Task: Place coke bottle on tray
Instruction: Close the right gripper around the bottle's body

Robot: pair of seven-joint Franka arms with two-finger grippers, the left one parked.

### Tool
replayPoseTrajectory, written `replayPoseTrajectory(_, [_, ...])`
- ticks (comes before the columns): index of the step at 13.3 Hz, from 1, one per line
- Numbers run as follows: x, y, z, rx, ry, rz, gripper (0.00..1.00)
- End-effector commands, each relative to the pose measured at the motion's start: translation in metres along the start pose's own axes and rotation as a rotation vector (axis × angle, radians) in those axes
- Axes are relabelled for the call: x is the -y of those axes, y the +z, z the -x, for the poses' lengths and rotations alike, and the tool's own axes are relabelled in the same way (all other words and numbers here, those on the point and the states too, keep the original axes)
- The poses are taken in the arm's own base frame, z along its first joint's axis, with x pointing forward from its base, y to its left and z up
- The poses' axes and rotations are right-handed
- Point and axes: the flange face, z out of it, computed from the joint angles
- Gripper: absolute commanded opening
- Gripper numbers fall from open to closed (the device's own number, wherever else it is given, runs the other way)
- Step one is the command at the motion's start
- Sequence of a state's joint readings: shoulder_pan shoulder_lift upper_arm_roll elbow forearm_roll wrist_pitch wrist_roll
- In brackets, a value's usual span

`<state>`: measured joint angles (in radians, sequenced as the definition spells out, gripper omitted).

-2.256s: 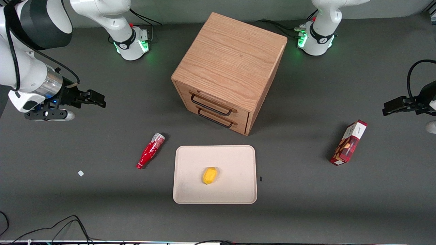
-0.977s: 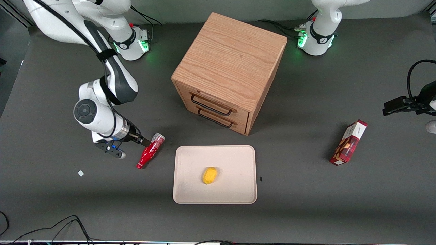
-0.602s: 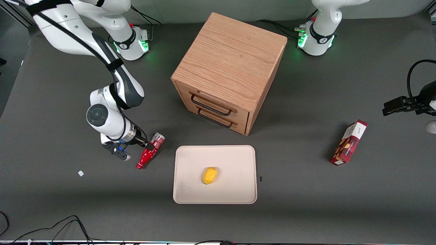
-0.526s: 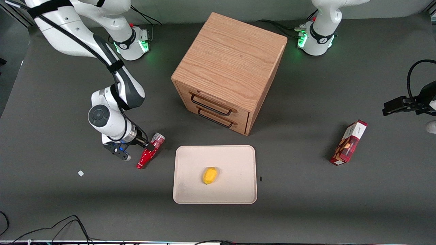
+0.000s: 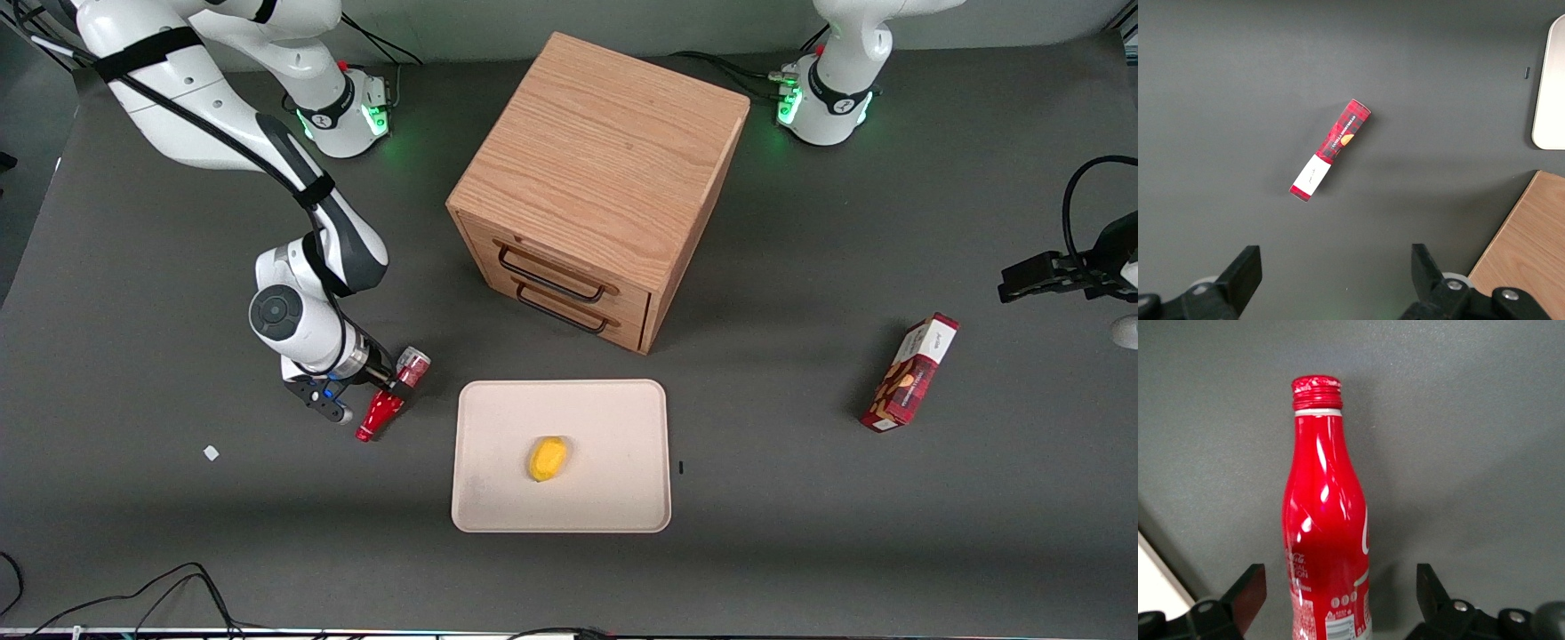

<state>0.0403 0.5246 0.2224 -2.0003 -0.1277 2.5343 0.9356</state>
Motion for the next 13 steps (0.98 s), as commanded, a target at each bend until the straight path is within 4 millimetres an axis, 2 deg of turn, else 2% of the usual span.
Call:
replayPoseTrajectory(1, [0.002, 0.009, 0.000, -0.026, 0.011, 0.000, 0.99])
replayPoseTrajectory(3, [0.002, 0.014, 0.001, -0.027, 0.010, -0.002, 0.84])
replayPoseTrajectory(4, [0.003, 0.017, 0.002, -0.026, 0.011, -0.003, 0.71])
replayPoseTrajectory(6, [0.003, 0.018, 0.002, -0.026, 0.012, -0.004, 0.18])
replayPoseTrajectory(7, [0.003, 0.018, 0.002, -0.033, -0.001, -0.001, 0.00])
replayPoseTrajectory(10, [0.005, 0.010, 0.001, -0.051, -0.018, 0.003, 0.00])
replayPoseTrajectory(12, [0.006, -0.012, -0.002, -0.064, -0.022, 0.010, 0.00])
replayPoseTrajectory(13, [0.006, -0.031, -0.004, -0.069, -0.032, 0.028, 0.00])
